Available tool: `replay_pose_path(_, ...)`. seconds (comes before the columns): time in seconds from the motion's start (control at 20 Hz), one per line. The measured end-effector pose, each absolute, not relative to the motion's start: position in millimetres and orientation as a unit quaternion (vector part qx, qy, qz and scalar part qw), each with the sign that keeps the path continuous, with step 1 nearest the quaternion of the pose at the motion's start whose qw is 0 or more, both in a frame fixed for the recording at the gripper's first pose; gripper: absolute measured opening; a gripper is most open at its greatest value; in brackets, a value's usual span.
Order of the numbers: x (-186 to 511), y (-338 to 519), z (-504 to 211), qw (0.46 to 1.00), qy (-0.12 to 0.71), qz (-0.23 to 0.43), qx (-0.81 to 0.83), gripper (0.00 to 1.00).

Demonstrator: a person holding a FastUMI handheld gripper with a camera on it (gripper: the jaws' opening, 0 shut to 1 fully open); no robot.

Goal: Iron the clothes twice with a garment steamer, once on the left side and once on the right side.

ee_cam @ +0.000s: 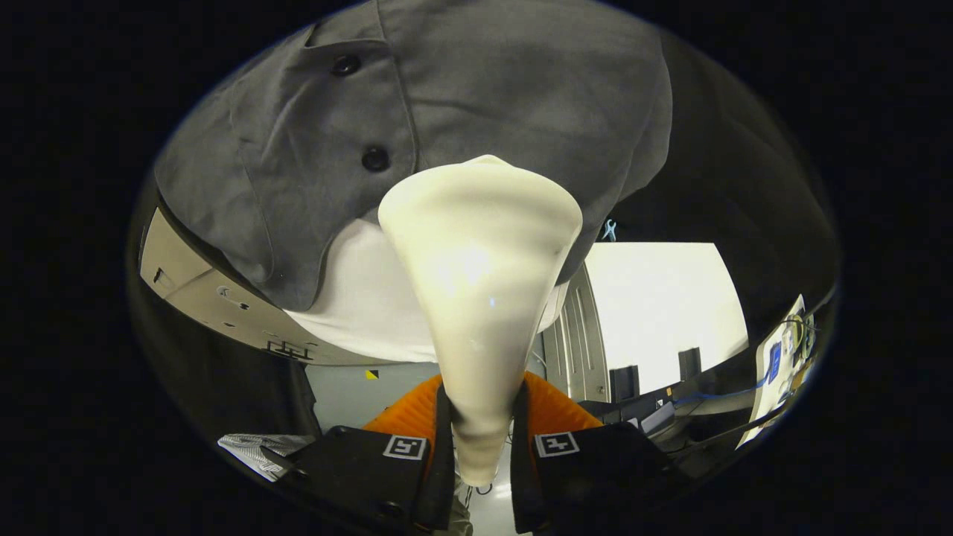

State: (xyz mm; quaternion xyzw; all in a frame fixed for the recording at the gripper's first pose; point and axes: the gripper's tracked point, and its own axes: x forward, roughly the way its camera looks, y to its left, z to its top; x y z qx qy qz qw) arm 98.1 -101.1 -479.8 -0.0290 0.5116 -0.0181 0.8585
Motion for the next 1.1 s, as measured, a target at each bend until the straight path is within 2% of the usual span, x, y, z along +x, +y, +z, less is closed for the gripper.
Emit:
replay_pose_path(0.2,84.2,-96.9,-499.5,0.849,0.527,-0.02,-0.029,0.39)
replay_pose_path(0.45,72.6,-92.7,-491.8,0.853,0.521,-0.024,-0.017,0.39)
replay_pose_path(0.7,72.2,-81.3,-441.2,0.875,0.484,-0.027,-0.009,0.39)
replay_pose_path(1.1,96.3,-55.8,-319.9,0.919,0.393,-0.038,0.011,0.39)
